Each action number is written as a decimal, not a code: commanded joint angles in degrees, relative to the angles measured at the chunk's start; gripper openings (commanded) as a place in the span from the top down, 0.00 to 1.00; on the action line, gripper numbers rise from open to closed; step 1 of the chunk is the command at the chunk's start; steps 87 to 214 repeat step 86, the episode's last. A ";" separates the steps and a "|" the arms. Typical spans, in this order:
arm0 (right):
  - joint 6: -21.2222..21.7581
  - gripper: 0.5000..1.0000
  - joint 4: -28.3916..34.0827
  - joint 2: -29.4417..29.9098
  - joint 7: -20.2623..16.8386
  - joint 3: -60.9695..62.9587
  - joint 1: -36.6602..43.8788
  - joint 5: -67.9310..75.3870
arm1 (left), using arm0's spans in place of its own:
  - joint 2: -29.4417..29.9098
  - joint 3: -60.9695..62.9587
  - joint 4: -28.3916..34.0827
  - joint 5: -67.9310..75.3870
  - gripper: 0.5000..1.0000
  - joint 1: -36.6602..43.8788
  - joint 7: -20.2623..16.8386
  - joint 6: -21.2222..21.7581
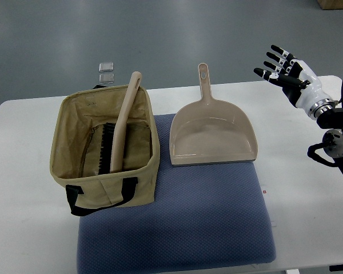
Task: Put pink broom in yellow bag with right hand
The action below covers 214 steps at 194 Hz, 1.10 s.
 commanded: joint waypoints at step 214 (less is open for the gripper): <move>0.45 0.15 -0.55 2.17 0.04 1.47 -1.63 0.01 | 0.00 0.00 0.00 0.00 0.00 0.00 0.00 0.03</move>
